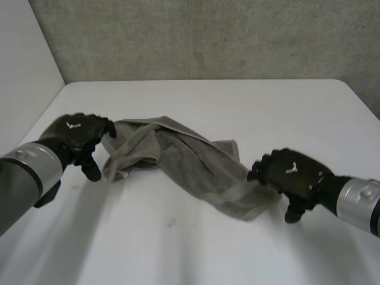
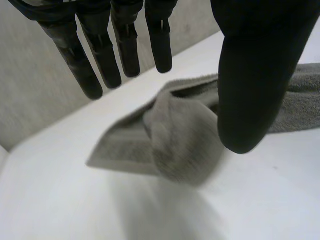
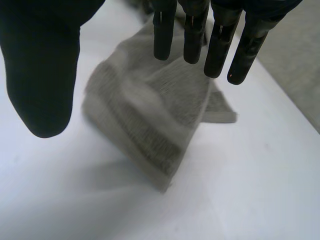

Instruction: Fold the towel.

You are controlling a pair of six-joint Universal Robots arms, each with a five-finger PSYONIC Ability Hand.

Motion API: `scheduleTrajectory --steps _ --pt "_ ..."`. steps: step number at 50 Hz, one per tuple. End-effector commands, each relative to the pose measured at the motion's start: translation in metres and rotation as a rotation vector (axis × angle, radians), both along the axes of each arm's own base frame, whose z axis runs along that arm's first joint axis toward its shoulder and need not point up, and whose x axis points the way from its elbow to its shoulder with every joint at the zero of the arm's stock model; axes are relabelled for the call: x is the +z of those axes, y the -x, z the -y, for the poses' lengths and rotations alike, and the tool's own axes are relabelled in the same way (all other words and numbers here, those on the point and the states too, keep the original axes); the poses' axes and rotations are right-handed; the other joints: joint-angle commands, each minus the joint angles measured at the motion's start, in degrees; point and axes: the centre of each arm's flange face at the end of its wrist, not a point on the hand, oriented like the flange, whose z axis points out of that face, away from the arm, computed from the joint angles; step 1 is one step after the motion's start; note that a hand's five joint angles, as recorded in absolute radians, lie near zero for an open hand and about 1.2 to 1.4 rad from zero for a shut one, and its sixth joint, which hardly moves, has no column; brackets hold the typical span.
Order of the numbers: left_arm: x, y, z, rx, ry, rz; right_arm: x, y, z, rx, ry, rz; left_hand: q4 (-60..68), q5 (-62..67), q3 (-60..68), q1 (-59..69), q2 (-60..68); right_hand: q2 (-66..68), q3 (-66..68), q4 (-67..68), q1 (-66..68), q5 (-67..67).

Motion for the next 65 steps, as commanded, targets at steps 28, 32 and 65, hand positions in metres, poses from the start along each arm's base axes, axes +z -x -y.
scheduleTrajectory --steps 28,32,65 --pt "0.008 -0.027 0.043 0.183 0.173 -0.344 -0.035 -0.093 0.112 -0.47 -0.359 0.501 -13.5 -13.6 -13.7 -14.0 -13.7 4.5 5.8 6.5 7.5 6.6" --pt "0.006 -0.029 0.043 0.189 0.168 -0.342 -0.052 -0.1 0.128 -0.492 -0.346 0.496 -13.5 -13.6 -13.7 -14.0 -13.7 7.4 8.6 9.3 10.4 9.4" --pt "-0.008 -0.025 0.046 0.184 0.132 -0.329 -0.1 -0.129 0.129 -0.475 -0.38 0.435 -13.2 -13.2 -13.4 -13.6 -13.4 32.9 34.2 34.9 35.9 35.0"
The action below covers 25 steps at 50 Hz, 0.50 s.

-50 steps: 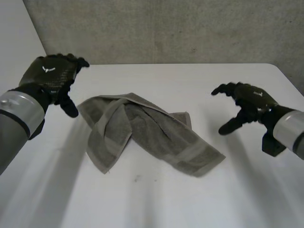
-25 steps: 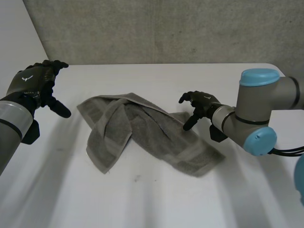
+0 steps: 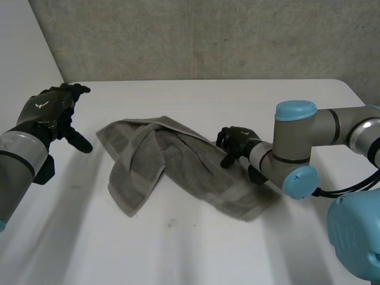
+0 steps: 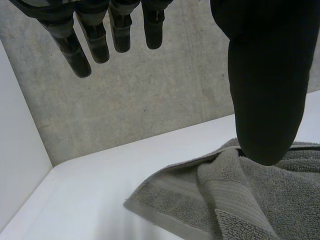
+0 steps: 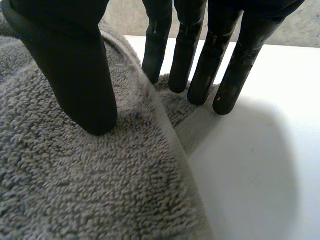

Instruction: Fold the towel.

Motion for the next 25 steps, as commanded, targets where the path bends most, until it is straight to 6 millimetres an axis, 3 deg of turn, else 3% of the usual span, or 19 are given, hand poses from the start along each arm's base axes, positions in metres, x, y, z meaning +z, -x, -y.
scheduleTrajectory --steps 1,6,8,10,11,12,13,15,16,18,21,23,24,25 --pt "0.0 0.002 -0.002 -0.008 -0.002 0.001 -0.005 -0.001 -0.003 0.004 -0.012 -0.007 1.0 0.2 1.0 0.5 1.0 16.8 16.7 16.9 22.7 18.8" --pt "-0.001 0.002 -0.003 -0.009 -0.005 0.003 0.0 -0.005 -0.006 0.021 -0.003 -0.005 1.0 0.2 1.0 0.5 1.0 38.6 38.5 38.7 44.5 40.6" --pt "-0.001 0.002 -0.003 -0.01 -0.001 0.004 0.004 -0.005 -0.007 0.023 0.007 -0.007 1.0 0.2 1.0 0.5 1.0 38.6 38.6 38.7 44.6 40.6" --pt "-0.001 0.003 -0.002 -0.011 0.005 0.003 0.029 -0.008 -0.01 0.042 0.068 -0.005 1.0 0.2 1.0 0.5 1.0 38.6 38.6 38.7 44.6 40.6" --pt "-0.001 0.003 -0.002 -0.01 0.008 0.004 0.029 -0.008 -0.01 0.042 0.069 -0.005 1.0 0.2 1.0 0.5 1.0 38.6 38.6 38.7 44.6 40.6" --pt "-0.001 0.003 -0.002 -0.01 0.01 0.004 0.048 -0.009 -0.013 0.054 0.114 -0.003 1.0 0.2 1.0 0.5 1.0 38.6 38.6 38.7 44.6 40.6" --pt "-0.001 0.003 -0.002 -0.01 0.01 0.004 0.048 -0.009 -0.013 0.054 0.115 -0.003 1.0 0.2 1.0 0.5 1.0 38.6 38.6 38.7 44.6 40.6" --pt "-0.001 0.003 -0.001 -0.011 0.011 0.003 0.089 -0.006 -0.022 0.082 0.212 -0.013 1.0 0.2 1.0 0.5 1.0 38.6 38.6 38.7 44.6 40.6" --pt "-0.001 0.003 -0.001 -0.011 0.011 0.003 0.089 -0.006 -0.022 0.082 0.212 -0.013 1.0 0.2 1.0 0.5 1.0 38.6 38.6 38.7 44.6 40.6" --pt "-0.002 0.003 -0.001 -0.01 0.01 0.004 0.127 0.001 -0.038 0.113 0.32 -0.055 1.0 0.2 1.0 0.5 1.0 38.6 38.6 38.7 44.6 40.6" --pt "-0.002 0.004 0.0 -0.013 0.015 0.004 0.14 0.005 -0.048 0.131 0.369 -0.091 0.7 -0.1 0.6 0.2 0.7 38.6 38.6 38.7 44.6 40.6" --pt "0.0 0.005 0.005 -0.014 0.048 -0.002 0.165 0.013 -0.072 0.17 0.467 -0.166 0.7 -0.1 0.6 0.2 0.7 38.6 38.6 38.7 44.6 40.6" --pt "0.0 0.005 0.005 -0.014 0.048 -0.002 0.165 0.013 -0.072 0.17 0.467 -0.167 0.7 -0.1 0.6 0.2 0.7 38.6 38.6 38.7 44.6 40.6" --pt "0.002 0.006 0.01 -0.017 0.075 -0.007 0.173 0.016 -0.085 0.194 0.513 -0.207 0.7 -0.1 0.6 0.2 0.7 38.6 38.6 38.7 44.6 40.6"
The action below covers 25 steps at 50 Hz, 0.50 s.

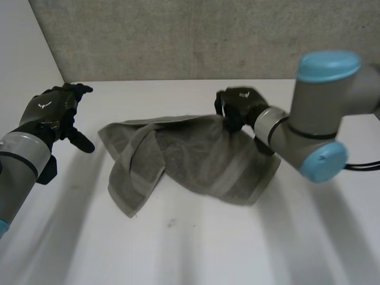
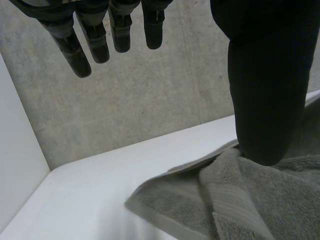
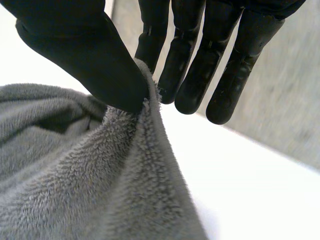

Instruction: Fold the towel.

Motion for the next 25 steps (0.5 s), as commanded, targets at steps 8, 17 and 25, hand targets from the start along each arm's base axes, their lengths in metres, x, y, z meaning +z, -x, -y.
scheduleTrajectory --steps 8,17,25 --pt "-0.007 0.027 0.037 -0.182 0.104 -0.023 0.08 0.032 -0.107 0.13 0.407 -0.302 1.2 0.4 1.1 0.7 1.2 12.7 12.1 11.9 24.8 13.9" --pt "-0.047 0.078 0.039 -0.402 0.025 -0.021 0.123 0.054 -0.153 0.12 0.552 -0.271 1.3 0.5 1.3 0.8 1.4 12.7 12.1 11.9 24.8 13.9" --pt "-0.07 0.121 0.039 -0.509 0.024 0.014 0.14 0.067 -0.175 0.112 0.608 -0.248 1.7 0.9 1.6 1.2 1.7 12.7 12.1 11.9 24.8 13.9"
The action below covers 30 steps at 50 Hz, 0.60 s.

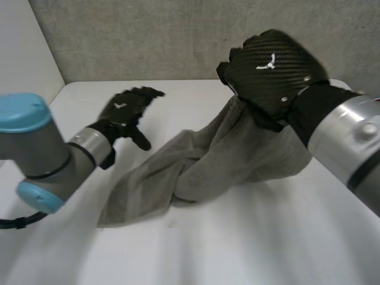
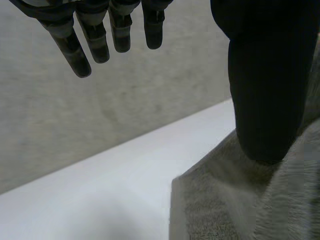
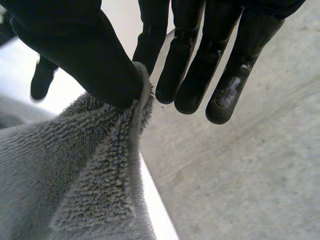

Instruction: Fold the towel.

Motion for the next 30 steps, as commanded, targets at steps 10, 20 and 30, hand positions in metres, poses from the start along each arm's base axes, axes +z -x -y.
scheduleTrajectory --steps 10,20,30 --pt "-0.045 0.099 -0.03 -0.292 -0.072 0.071 0.012 0.017 -0.04 0.032 0.066 0.006 2.1 1.2 2.0 1.6 2.1 12.7 12.1 11.6 24.8 13.7" --pt "-0.069 0.13 -0.076 -0.577 -0.292 0.13 0.004 0.018 -0.036 0.015 0.099 -0.055 36.2 35.3 36.1 35.6 36.1 12.7 12.1 11.6 24.8 13.7" --pt "-0.014 0.107 0.003 -0.025 -0.027 0.09 0.0 0.013 -0.025 0.01 0.135 -0.072 69.0 68.1 69.0 68.5 69.0 12.7 12.1 11.6 24.8 13.7"
